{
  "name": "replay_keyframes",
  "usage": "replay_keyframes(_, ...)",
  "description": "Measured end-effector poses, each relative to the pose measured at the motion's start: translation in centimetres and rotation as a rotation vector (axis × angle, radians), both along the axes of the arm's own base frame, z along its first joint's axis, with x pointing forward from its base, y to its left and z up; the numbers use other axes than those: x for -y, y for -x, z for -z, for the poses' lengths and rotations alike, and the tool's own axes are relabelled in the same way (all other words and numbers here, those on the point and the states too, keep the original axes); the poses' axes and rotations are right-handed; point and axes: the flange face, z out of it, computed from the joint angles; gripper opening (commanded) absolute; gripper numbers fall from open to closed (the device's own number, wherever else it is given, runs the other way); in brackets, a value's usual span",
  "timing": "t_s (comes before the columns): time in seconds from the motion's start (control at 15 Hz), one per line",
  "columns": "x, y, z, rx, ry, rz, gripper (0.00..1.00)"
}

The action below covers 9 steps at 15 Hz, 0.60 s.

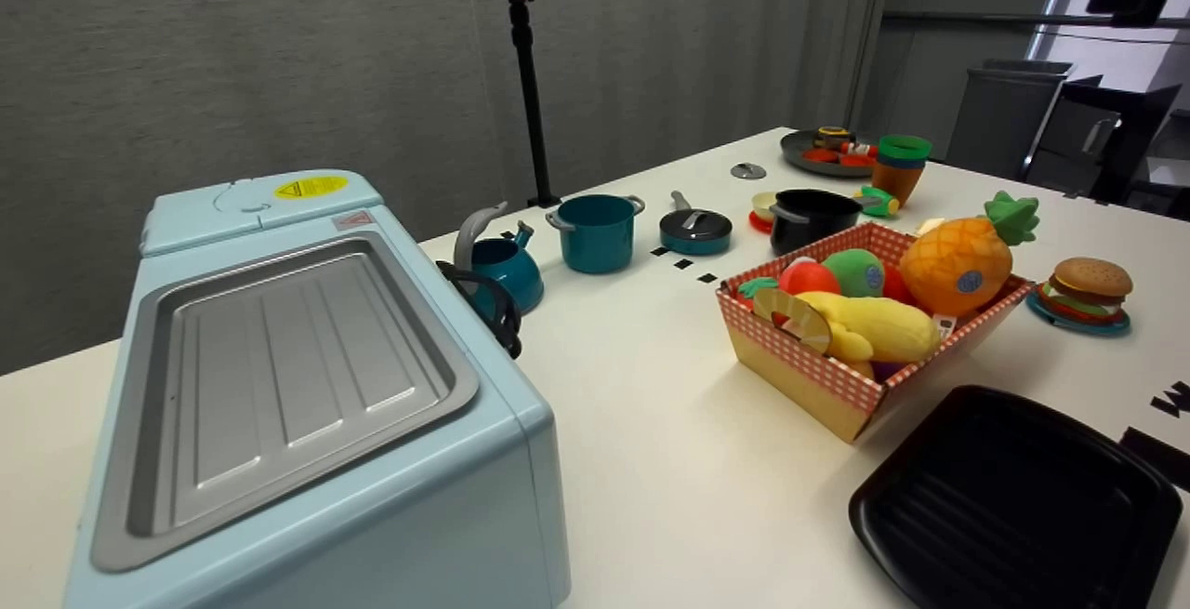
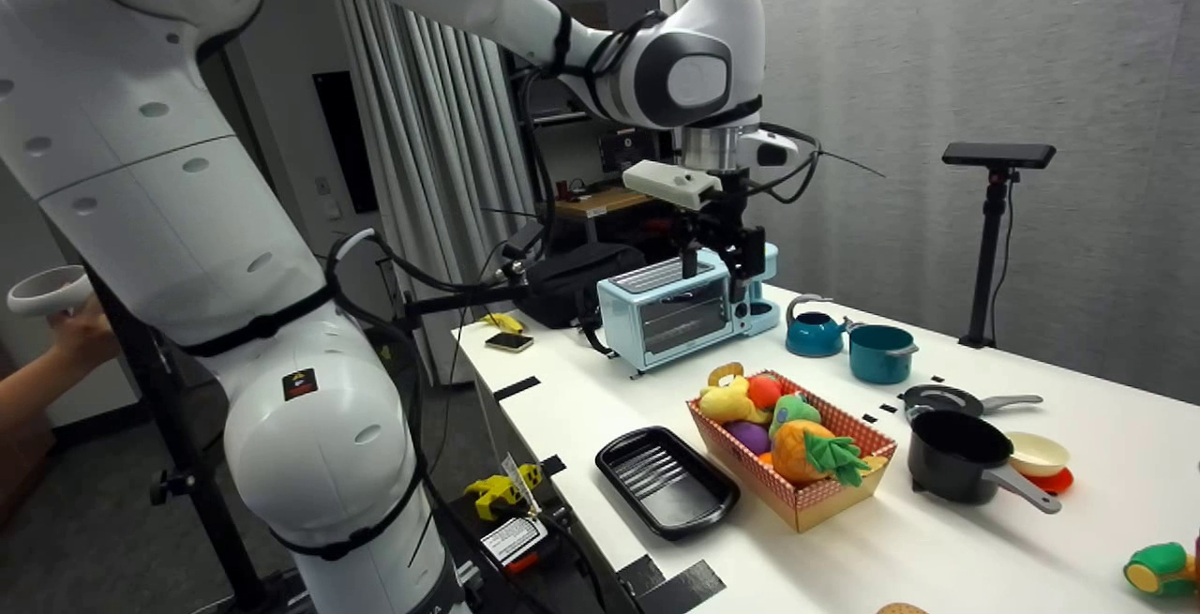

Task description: Put the banana plushie on the black plate

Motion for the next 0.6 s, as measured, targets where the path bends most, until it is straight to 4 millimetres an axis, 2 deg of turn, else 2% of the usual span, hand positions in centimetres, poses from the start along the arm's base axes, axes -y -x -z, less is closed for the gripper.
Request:
replay_keyframes(0.33,0.2,-5.2,4.6,-0.072,-0.040,-0.005,1.00)
replay_keyframes(0.6,-0.3,-8.3,8.4,-0.123,-0.057,0.001,1.00)
